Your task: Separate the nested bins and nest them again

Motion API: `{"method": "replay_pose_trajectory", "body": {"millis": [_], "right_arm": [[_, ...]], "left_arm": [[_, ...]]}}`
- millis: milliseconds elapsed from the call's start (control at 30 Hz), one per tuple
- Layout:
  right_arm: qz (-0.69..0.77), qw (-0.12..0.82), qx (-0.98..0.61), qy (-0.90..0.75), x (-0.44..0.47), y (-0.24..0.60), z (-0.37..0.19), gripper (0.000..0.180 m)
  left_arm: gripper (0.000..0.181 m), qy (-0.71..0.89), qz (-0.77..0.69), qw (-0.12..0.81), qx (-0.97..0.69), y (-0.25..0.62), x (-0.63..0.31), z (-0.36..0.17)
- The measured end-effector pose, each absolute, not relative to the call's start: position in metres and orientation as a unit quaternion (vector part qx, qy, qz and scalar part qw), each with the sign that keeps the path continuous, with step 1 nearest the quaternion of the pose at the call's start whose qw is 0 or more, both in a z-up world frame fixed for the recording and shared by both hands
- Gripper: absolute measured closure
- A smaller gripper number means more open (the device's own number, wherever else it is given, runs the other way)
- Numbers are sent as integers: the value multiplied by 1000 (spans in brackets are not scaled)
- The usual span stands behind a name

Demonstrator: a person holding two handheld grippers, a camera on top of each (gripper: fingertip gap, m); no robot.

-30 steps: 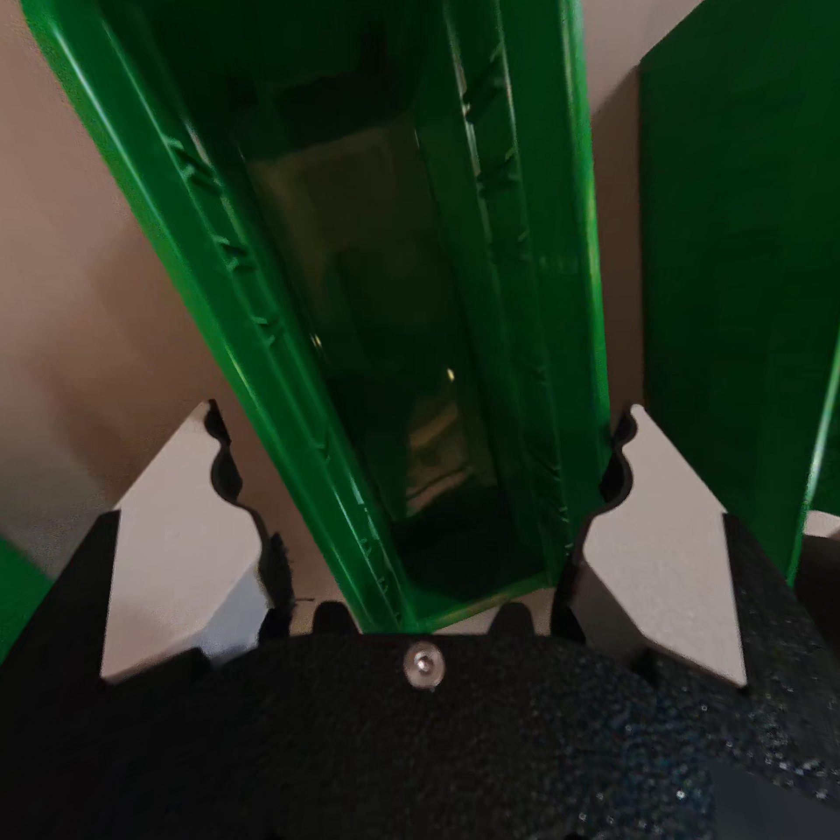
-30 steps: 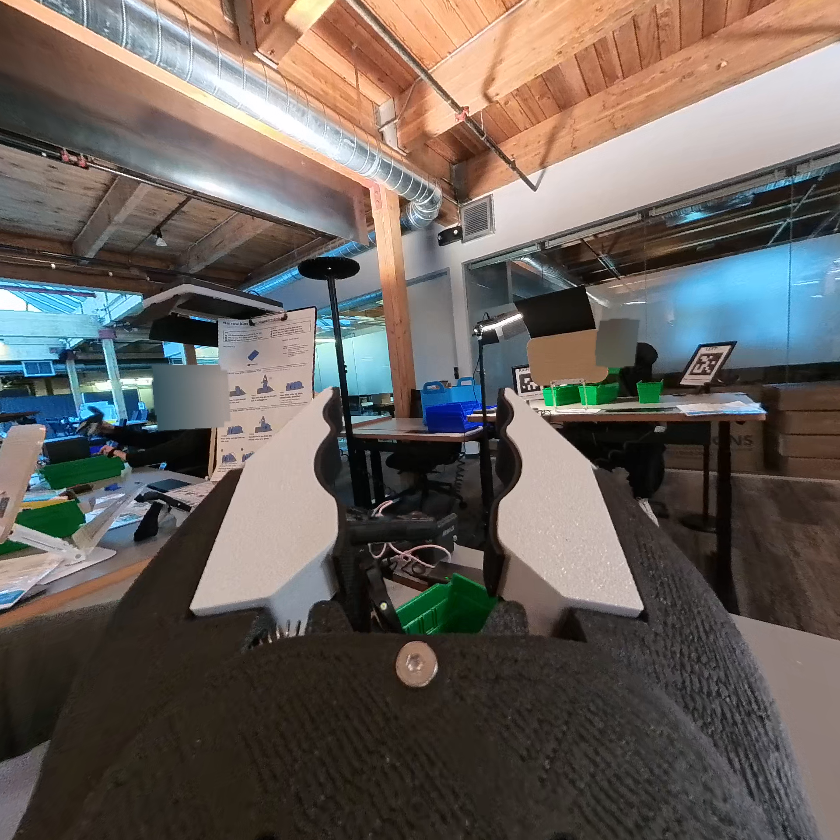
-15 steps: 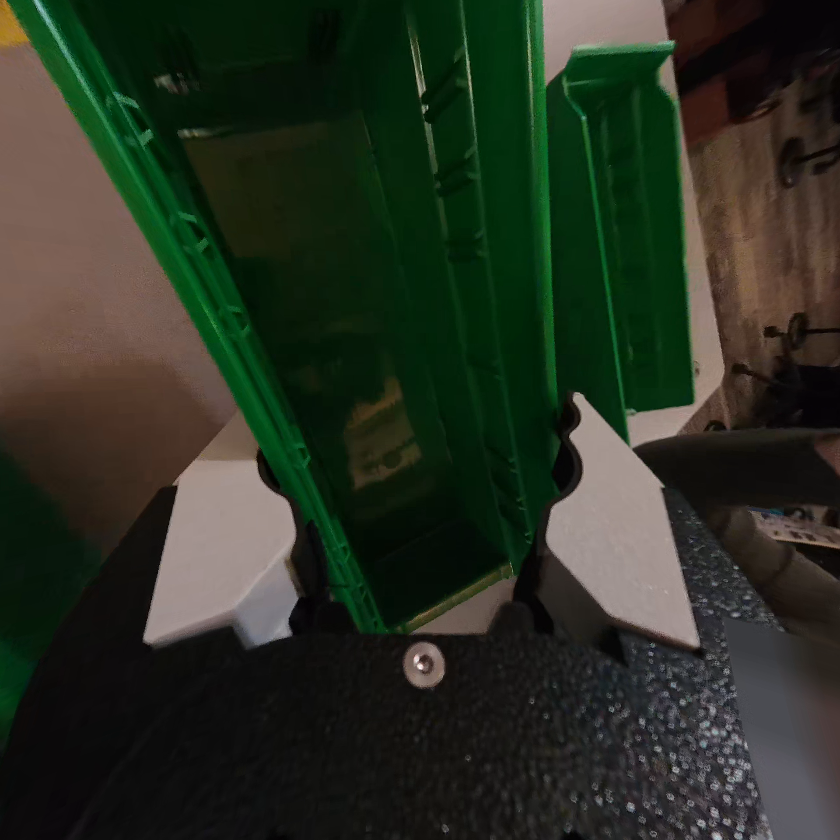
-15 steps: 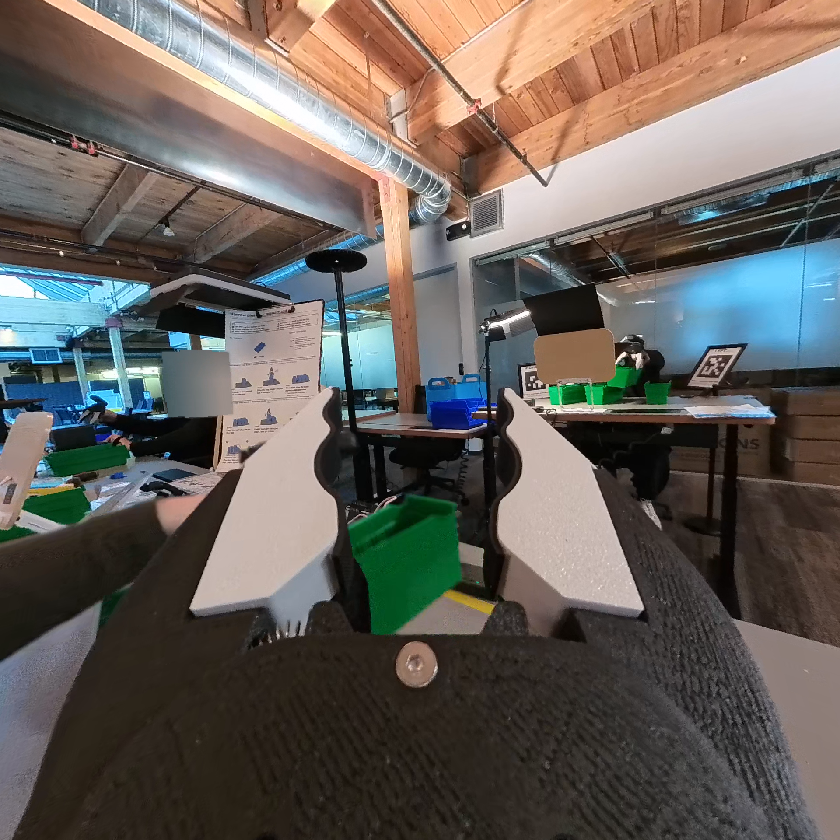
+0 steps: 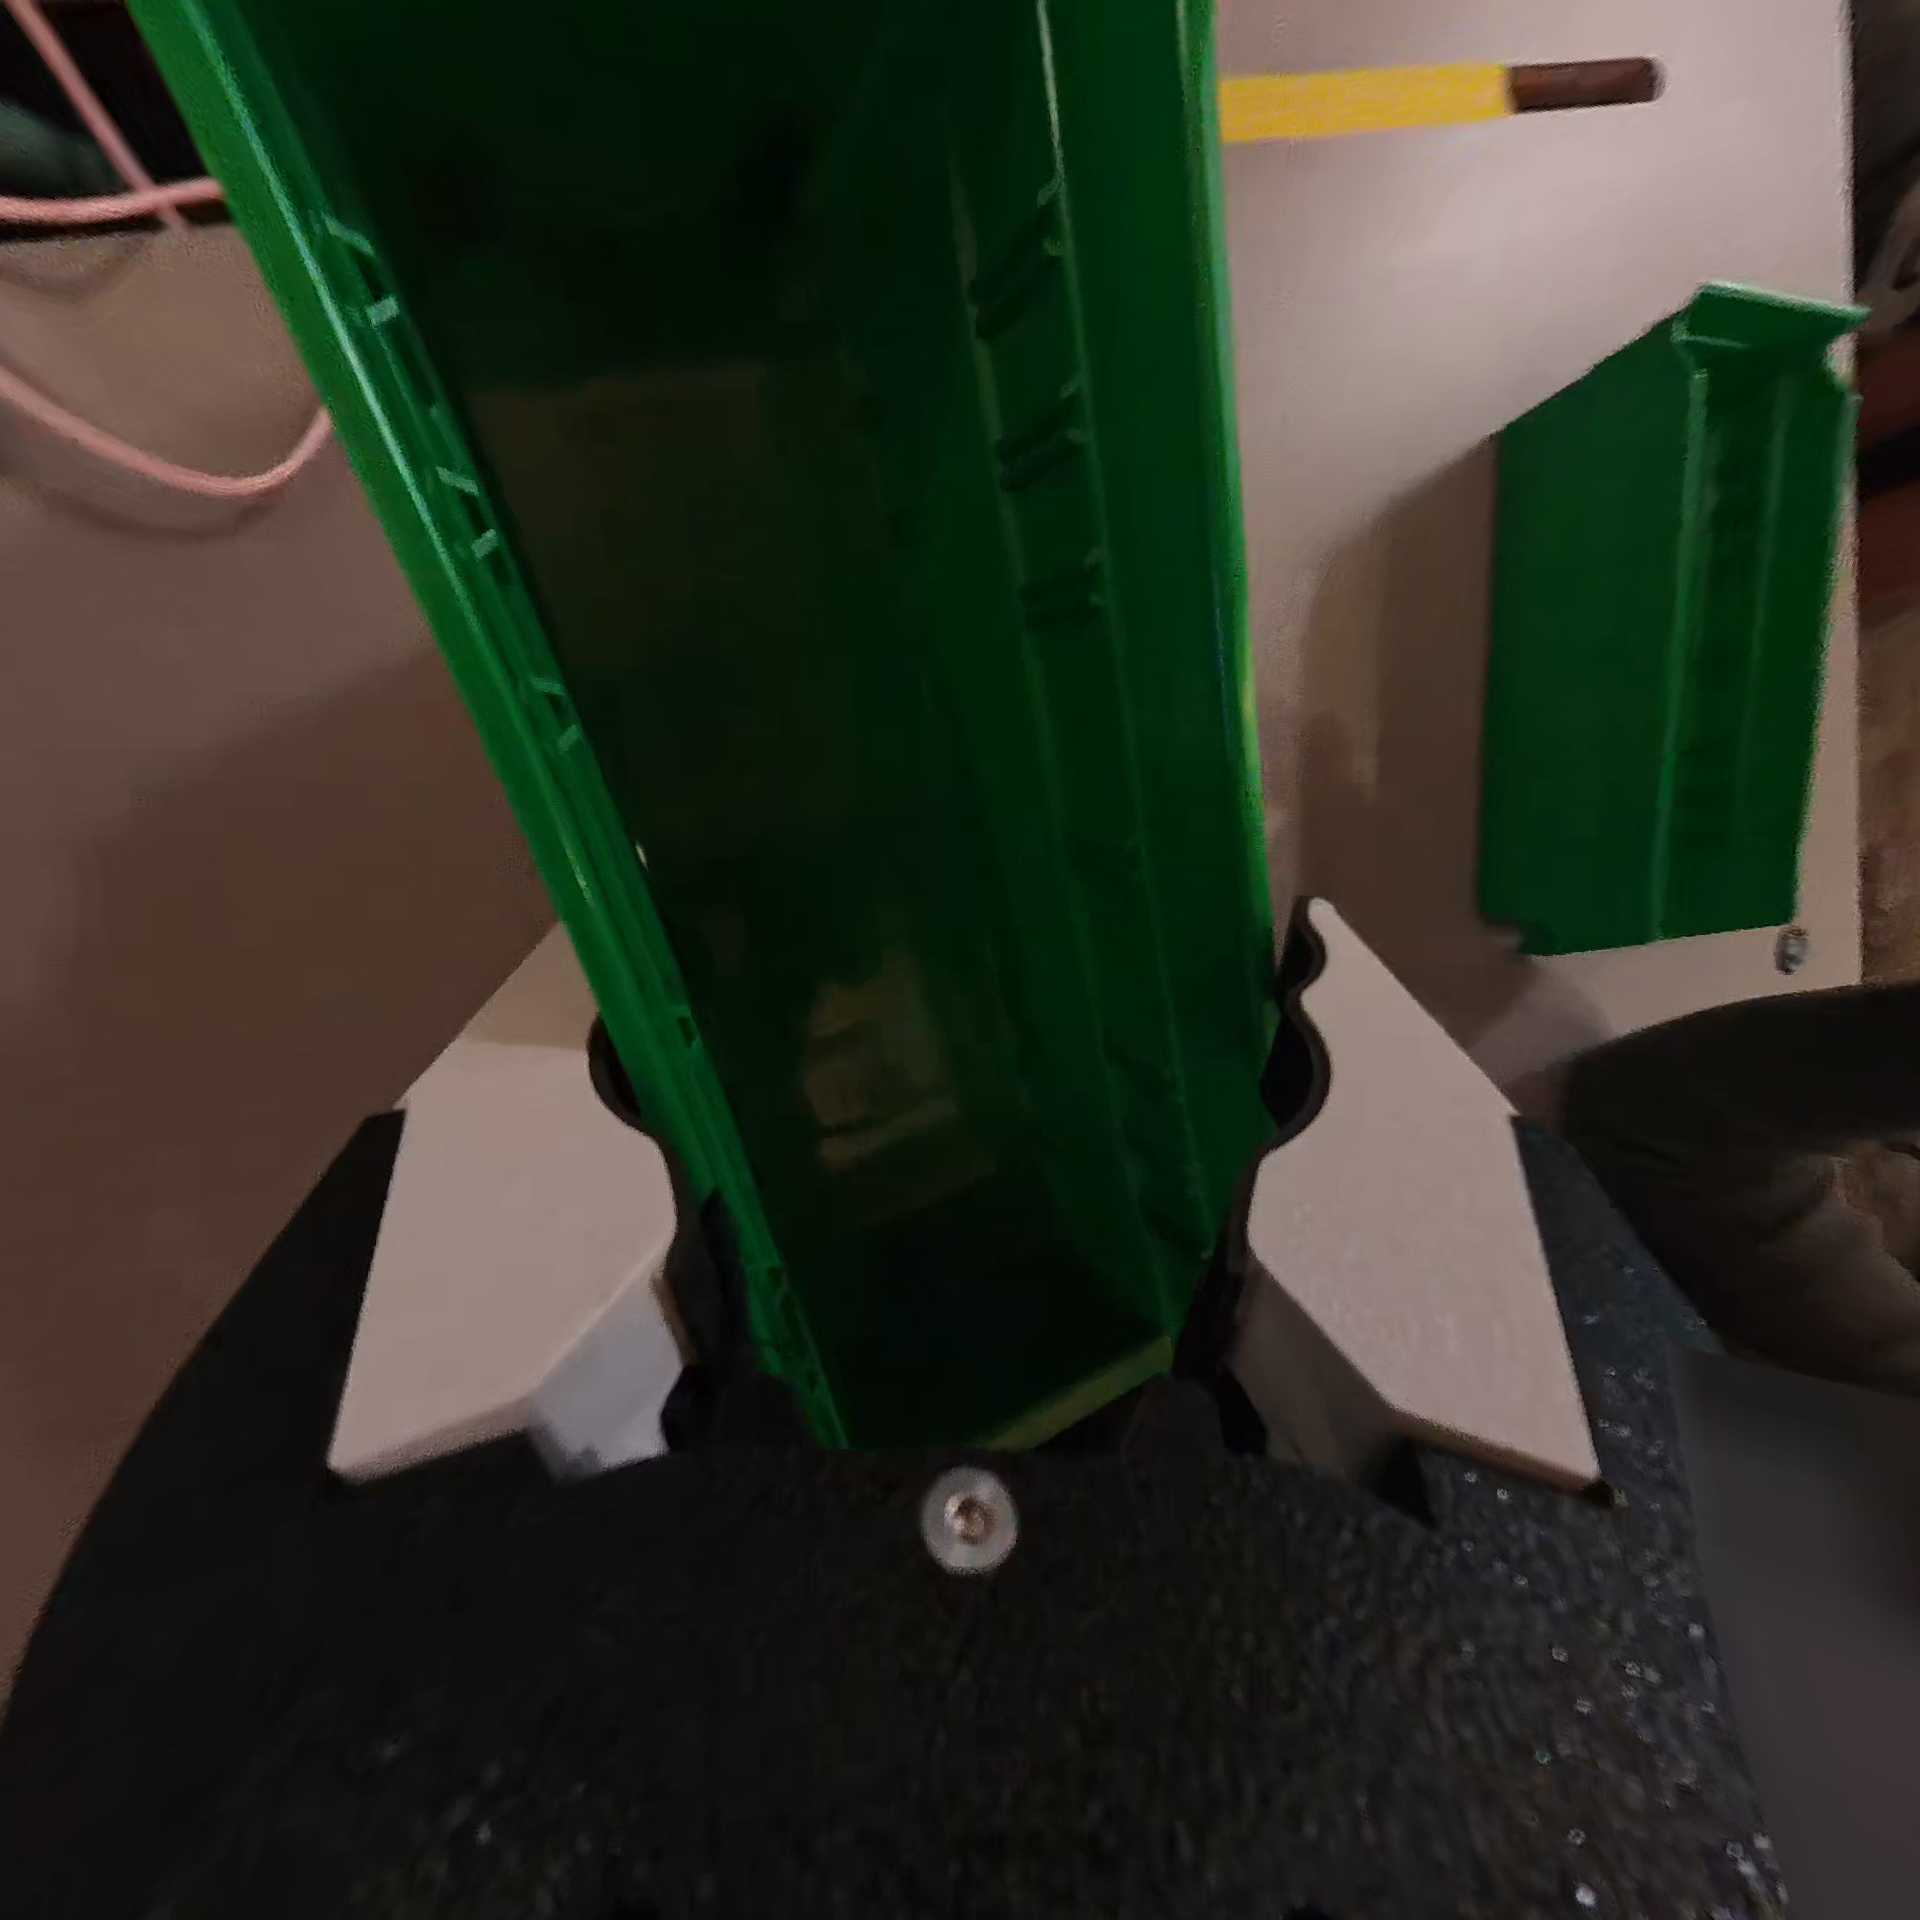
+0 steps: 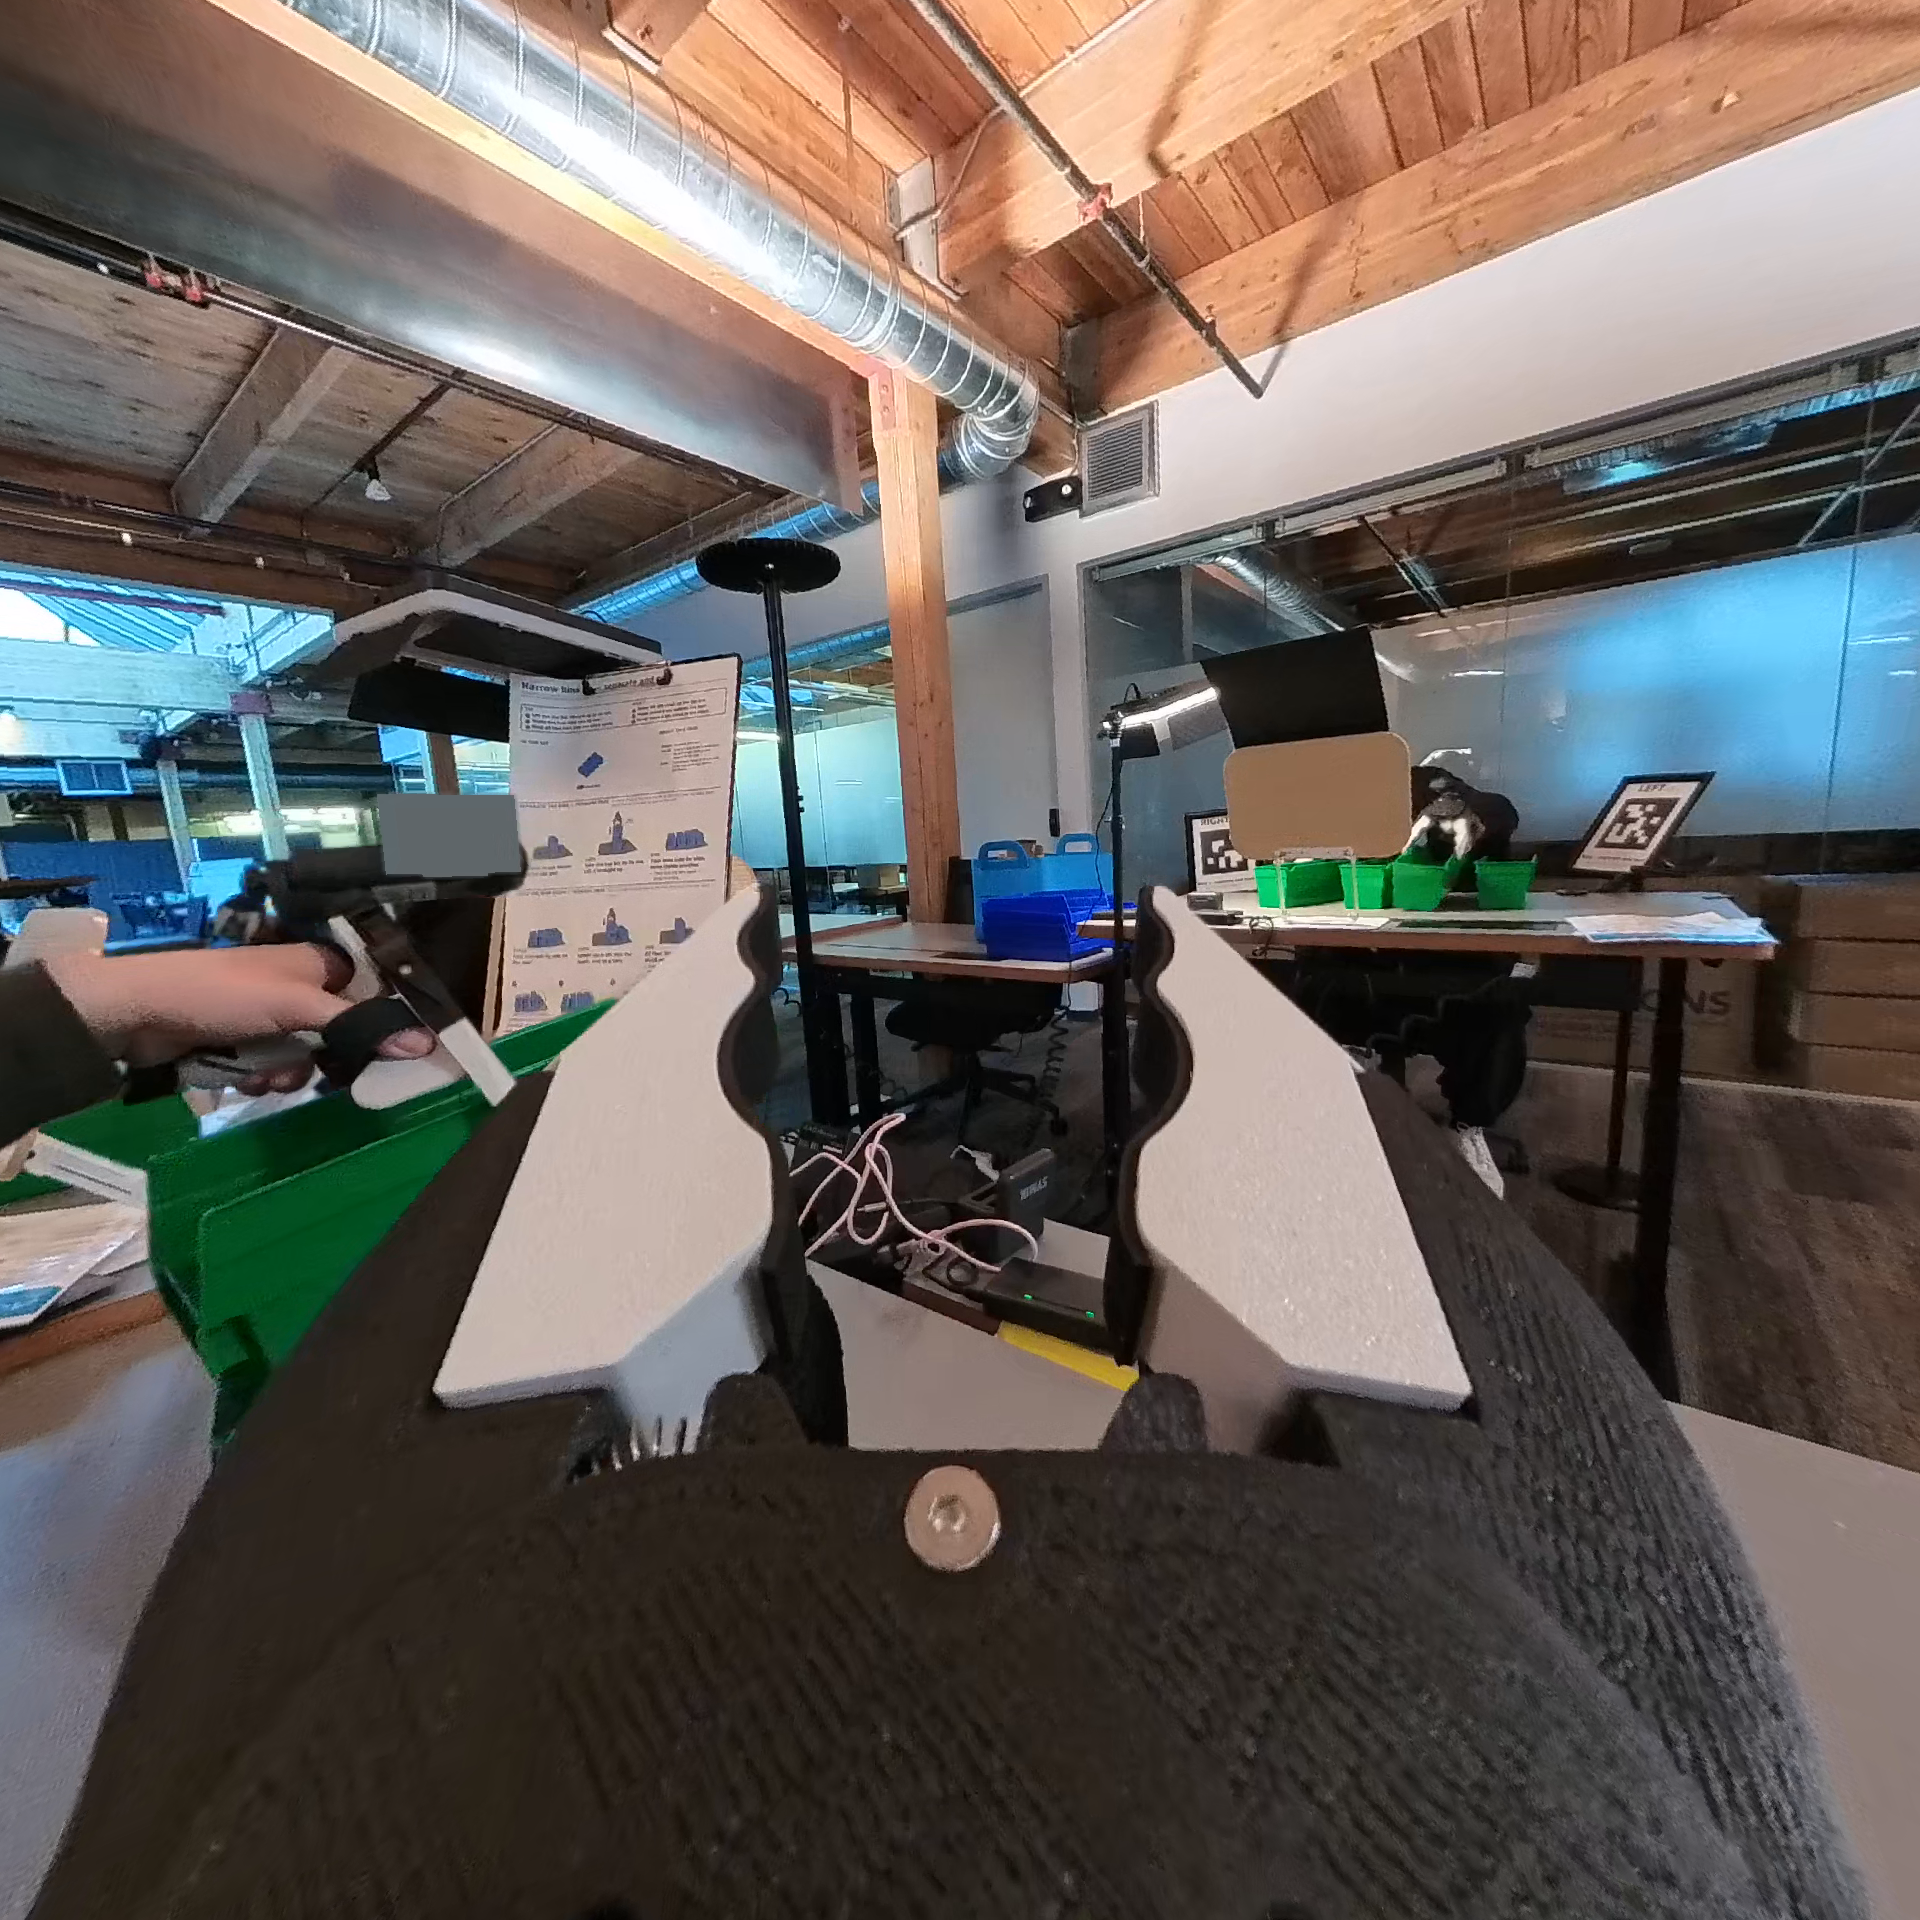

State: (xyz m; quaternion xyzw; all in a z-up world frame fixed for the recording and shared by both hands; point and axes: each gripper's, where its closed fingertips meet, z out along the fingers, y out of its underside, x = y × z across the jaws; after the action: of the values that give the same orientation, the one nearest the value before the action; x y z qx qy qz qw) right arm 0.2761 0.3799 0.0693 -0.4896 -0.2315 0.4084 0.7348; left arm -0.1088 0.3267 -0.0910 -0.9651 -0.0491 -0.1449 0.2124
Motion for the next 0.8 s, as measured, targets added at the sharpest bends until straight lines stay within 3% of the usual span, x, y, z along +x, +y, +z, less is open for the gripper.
{"method": "replay_pose_trajectory", "body": {"millis": [233, 800], "right_arm": [[403, 734, -494, -234, 274, 382, 68, 112], [393, 724, -512, -245, 261, 390, 58, 113]], "left_arm": [[60, -75, -207, 174, -960, 318, -124, -124], [60, -8, -229, 121, -966, 310, -124, -135]]}}
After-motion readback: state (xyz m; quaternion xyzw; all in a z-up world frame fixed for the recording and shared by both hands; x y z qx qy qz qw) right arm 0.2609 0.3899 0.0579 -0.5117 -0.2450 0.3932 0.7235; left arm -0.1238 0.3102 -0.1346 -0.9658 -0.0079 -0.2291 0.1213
